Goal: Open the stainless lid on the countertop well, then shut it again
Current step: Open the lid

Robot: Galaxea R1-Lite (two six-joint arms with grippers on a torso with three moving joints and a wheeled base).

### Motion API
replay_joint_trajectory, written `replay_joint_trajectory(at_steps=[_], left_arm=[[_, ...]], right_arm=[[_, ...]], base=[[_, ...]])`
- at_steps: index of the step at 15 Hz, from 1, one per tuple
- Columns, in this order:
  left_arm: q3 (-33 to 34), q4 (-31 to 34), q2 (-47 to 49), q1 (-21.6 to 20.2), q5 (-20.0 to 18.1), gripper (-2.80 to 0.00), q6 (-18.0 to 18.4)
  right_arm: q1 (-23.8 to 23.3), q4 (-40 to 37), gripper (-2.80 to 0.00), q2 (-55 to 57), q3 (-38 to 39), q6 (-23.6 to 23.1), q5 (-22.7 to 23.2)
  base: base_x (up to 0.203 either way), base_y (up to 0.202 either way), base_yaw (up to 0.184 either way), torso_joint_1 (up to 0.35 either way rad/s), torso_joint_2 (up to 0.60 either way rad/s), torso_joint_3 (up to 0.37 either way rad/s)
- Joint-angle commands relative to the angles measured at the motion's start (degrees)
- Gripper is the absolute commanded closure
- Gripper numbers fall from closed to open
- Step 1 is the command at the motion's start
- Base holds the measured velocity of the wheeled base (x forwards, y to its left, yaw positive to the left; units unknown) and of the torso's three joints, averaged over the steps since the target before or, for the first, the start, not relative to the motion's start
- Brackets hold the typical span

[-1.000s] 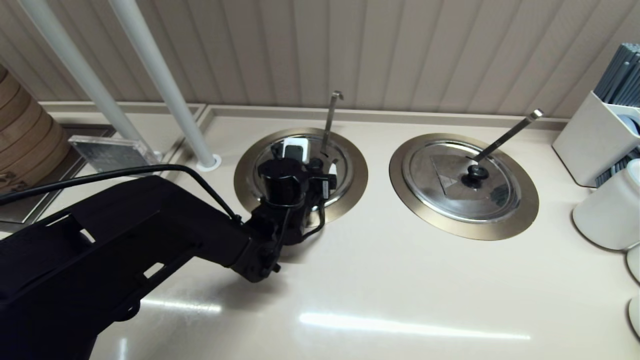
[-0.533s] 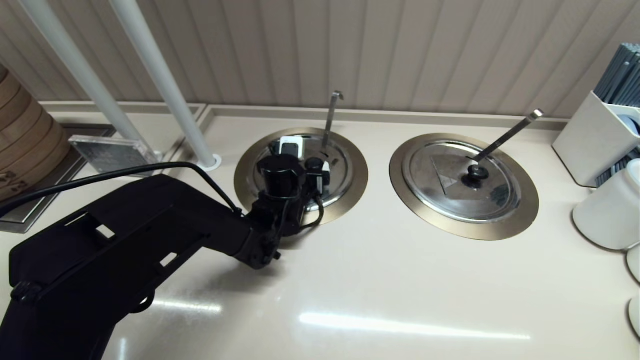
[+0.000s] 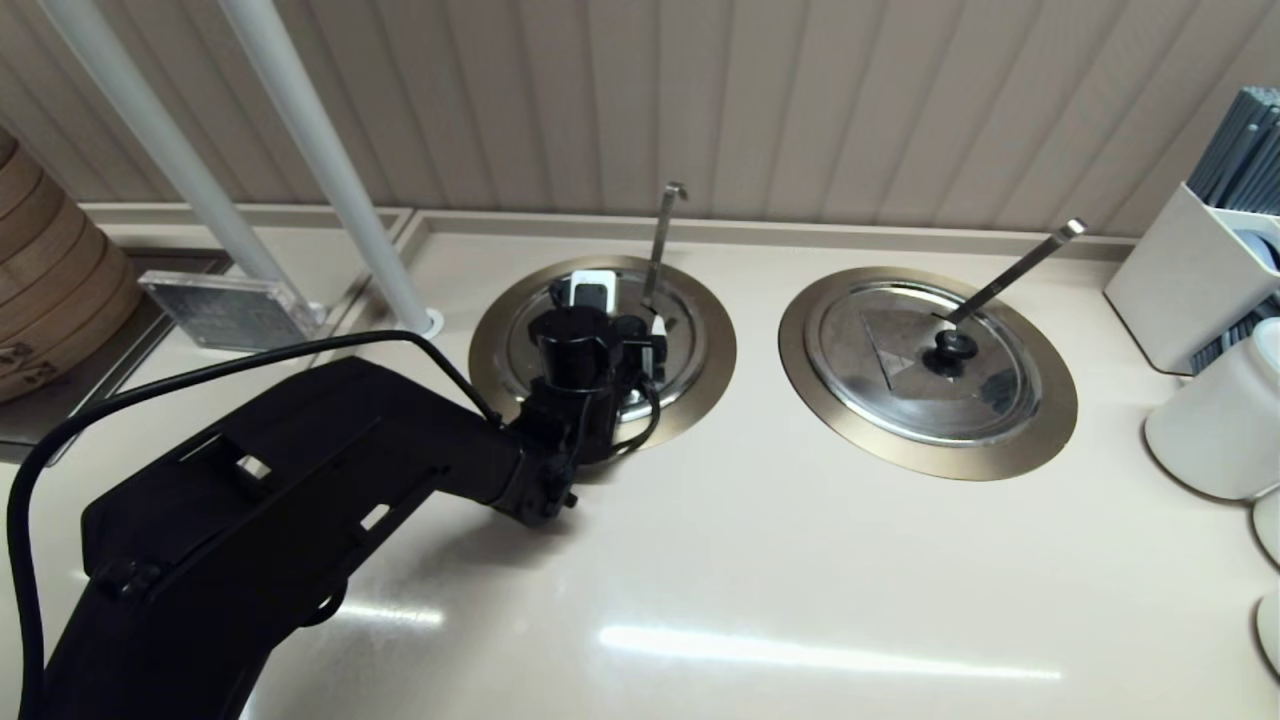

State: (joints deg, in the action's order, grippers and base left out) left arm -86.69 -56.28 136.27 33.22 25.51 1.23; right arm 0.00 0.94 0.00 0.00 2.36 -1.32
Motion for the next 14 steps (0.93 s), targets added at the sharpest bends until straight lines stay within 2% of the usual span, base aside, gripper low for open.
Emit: replay_joint_trajectory(at_steps=[1,14], left_arm=[[-0.5,-0.1,0.8,-0.2,0.2,-2.80,0.0],[0.1,1.6,-2.3,-1.6,0.2,-2.80,-0.1]], right_arm=[[0.0,0.0,0.00,0.0,0.3,0.0,0.0],[0.0,0.0,0.00,0.0,0.3,0.0,0.0]], base=[[0.000,0.000,0.000,0.000,0.00,0.000],[0.000,0.000,0.000,0.000,0.00,0.000]])
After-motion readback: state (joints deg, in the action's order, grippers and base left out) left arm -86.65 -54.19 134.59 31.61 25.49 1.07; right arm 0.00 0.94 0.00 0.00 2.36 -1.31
